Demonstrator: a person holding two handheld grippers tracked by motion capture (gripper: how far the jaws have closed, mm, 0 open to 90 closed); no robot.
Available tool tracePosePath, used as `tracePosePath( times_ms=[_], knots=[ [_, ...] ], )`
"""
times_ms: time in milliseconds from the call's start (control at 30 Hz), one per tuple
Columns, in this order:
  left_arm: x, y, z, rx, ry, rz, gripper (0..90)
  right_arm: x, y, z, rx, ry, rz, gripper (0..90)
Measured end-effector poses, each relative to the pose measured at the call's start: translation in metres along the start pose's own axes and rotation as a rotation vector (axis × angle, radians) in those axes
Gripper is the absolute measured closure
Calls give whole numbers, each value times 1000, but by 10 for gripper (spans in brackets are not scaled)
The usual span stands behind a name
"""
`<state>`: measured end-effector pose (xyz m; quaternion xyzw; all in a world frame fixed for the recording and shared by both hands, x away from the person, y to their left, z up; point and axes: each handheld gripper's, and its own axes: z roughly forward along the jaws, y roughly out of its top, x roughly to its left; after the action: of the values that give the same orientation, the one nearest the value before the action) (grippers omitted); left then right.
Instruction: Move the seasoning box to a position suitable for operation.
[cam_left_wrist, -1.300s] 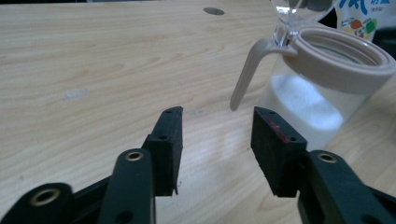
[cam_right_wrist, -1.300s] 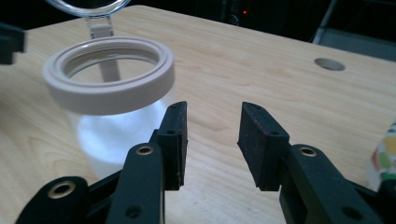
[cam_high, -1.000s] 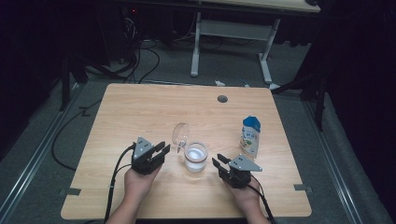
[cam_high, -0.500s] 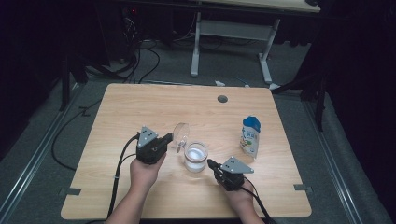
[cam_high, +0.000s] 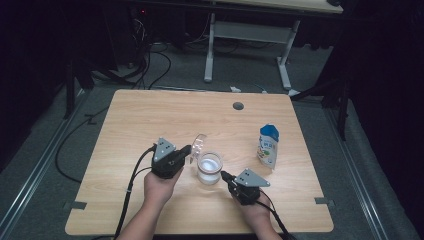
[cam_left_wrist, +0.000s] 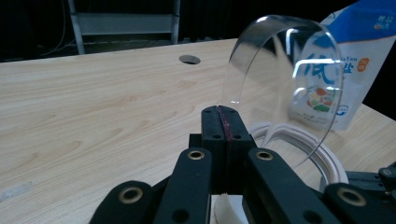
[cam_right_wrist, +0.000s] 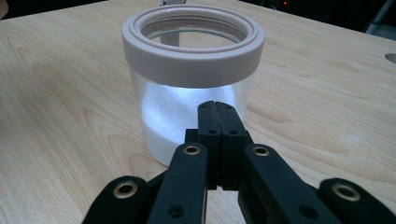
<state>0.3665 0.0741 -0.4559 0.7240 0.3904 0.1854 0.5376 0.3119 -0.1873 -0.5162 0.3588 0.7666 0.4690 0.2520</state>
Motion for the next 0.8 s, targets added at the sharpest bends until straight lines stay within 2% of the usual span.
tracePosePath(
  times_ms=[333,500,600,633,700,733,767,800],
  knots=[
    [-1,-6,-1,8,-1,0,899,0,0,0,-2,5,-5,897],
    [5,-16,-7,30,22,7,892,1,0,-1,-2,5,-5,897],
    [12,-28,-16,49,46,27,879,1,0,-1,-5,2,-5,897],
    [18,-36,-24,62,66,45,854,0,0,-2,-4,-4,-2,897],
    [24,-41,-29,71,77,52,828,-1,0,-2,-6,-7,0,896],
    [31,-47,-36,83,99,56,731,-3,0,-3,-10,-11,6,896],
    [31,-47,-36,83,99,56,686,-3,0,-3,-10,-11,6,896],
    [37,-51,-41,102,114,53,686,-4,1,-3,-10,-14,7,896]
  ],
)
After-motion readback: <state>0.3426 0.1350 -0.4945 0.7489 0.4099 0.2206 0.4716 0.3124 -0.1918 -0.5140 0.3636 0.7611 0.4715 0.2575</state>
